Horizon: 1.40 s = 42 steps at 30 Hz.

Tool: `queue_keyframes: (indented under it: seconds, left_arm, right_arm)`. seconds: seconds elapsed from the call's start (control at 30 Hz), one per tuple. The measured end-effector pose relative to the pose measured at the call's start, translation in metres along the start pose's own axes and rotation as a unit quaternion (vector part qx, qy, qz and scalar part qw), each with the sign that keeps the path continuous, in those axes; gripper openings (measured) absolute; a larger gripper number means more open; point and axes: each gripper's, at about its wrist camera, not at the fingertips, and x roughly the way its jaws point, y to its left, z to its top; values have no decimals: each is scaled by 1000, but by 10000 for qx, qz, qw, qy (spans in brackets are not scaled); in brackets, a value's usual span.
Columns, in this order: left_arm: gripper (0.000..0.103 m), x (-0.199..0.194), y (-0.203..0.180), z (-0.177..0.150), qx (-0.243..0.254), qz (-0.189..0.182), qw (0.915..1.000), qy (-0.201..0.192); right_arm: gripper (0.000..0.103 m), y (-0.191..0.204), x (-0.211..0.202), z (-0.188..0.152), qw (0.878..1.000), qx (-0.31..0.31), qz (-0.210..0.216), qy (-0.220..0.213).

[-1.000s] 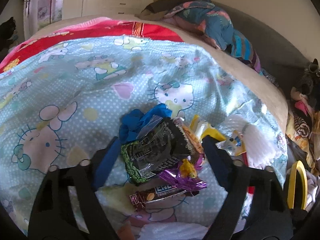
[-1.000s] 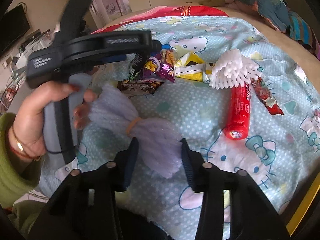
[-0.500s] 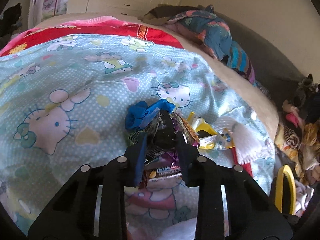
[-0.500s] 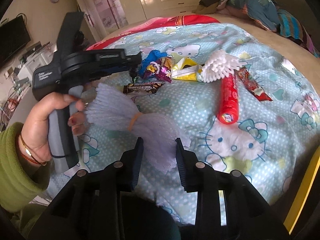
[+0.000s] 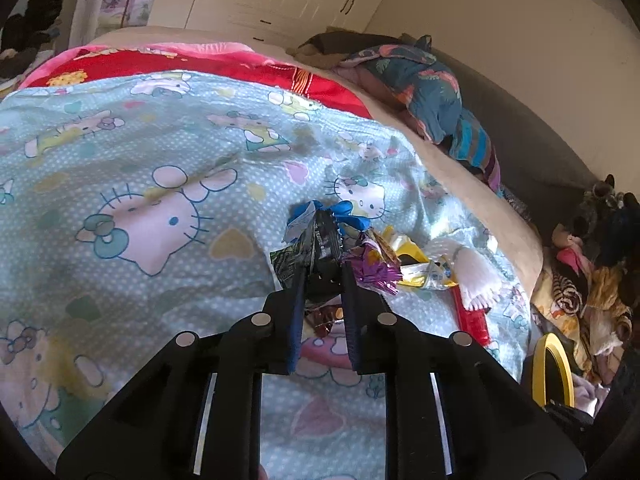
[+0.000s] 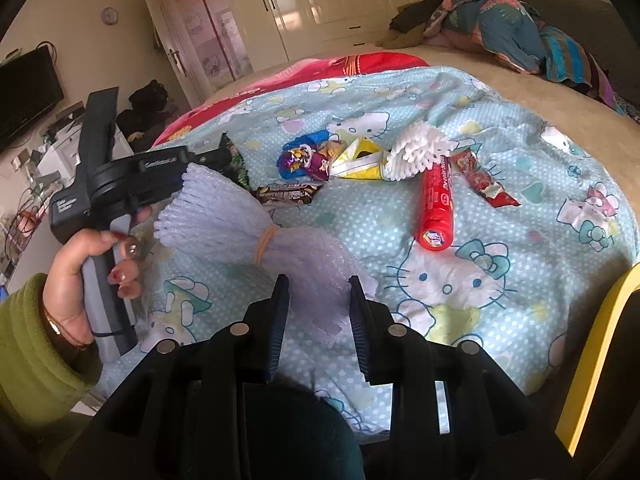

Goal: Collect trash
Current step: 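Carry the wrappers in the left tool while the right tool carries the mesh net to the bin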

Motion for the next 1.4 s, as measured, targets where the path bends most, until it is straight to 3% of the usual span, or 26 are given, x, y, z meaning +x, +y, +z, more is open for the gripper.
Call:
queue_keyframes:
  seconds: [0.23, 0.63, 1.4]
  left_arm:
    - [12, -25, -3, 0, 52, -193, 9996, -202]
    - [12, -65, -40, 10, 382, -714, 9951, -572]
    - [12, -82, -117, -12, 1191, -1432, 9816, -430]
  right_arm:
    - [28, 1, -10, 2, 9998, 26, -58, -180]
    - [28, -8, -45, 10, 9973, 262, -227, -644]
    - [28, -52, -111, 6, 9857, 765, -789, -1281]
